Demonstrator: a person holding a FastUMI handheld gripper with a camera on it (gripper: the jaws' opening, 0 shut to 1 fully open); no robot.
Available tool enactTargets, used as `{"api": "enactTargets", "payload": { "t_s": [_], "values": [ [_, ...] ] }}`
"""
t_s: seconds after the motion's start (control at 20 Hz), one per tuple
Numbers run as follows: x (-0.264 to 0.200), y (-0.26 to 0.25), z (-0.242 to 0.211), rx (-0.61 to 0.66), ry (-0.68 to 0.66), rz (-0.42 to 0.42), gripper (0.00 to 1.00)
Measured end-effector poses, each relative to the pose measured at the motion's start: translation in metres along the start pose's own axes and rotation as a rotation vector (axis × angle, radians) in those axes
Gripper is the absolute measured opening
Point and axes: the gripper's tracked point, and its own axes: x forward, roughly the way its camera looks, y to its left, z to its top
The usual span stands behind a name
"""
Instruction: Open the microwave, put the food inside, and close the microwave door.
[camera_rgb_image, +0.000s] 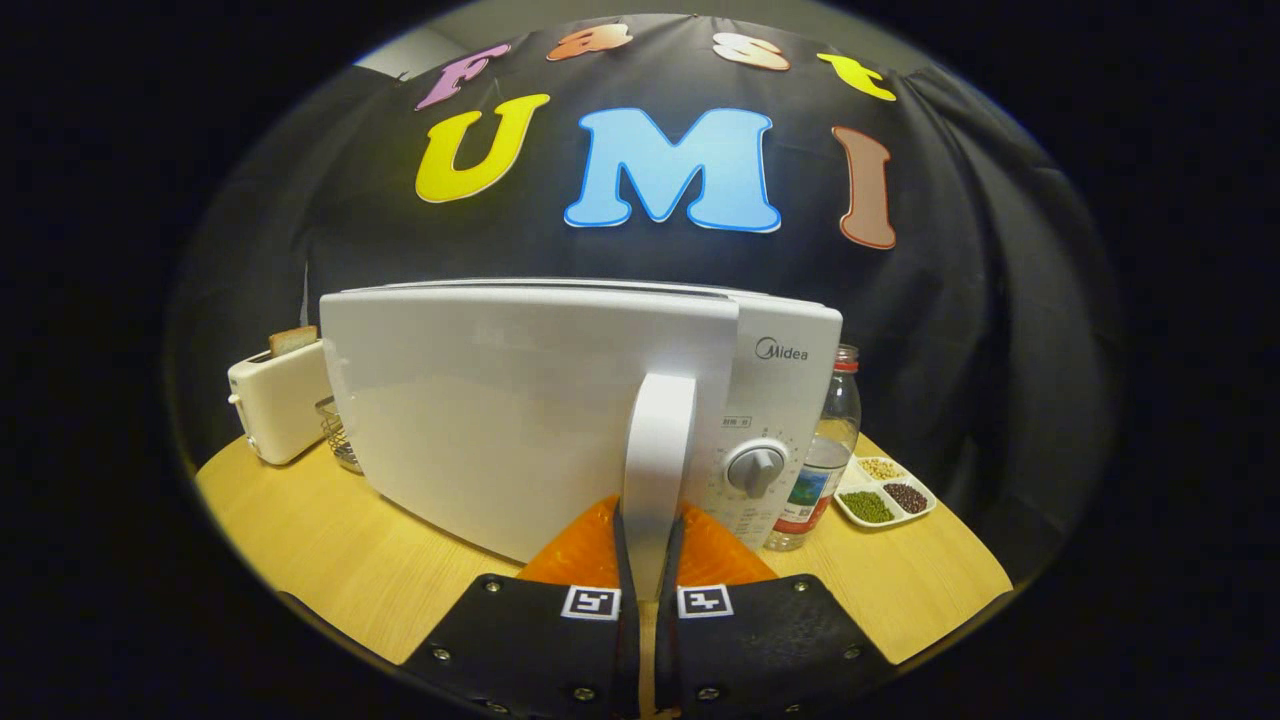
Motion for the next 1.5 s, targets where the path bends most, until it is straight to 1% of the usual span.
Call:
{"api": "enactTargets", "payload": {
  "t_s": [0.2,0.4,0.7,0.75,0.95,1.2,1.5],
  "values": [
    [-0.028,0.015,-0.009,-0.005,0.056,0.046,0.06],
    [-0.058,0.033,-0.018,-0.001,0.088,0.061,0.07],
    [-0.095,0.064,-0.03,0.021,0.133,0.085,0.15],
    [-0.102,0.07,-0.032,0.018,0.137,0.092,0.19],
    [-0.125,0.095,-0.04,-0.031,0.141,0.103,0.21],
    [-0.15,0.127,-0.053,-0.032,0.16,0.112,0.21],
    [-0.176,0.172,-0.063,-0.043,0.151,0.139,0.21]
  ]
}}
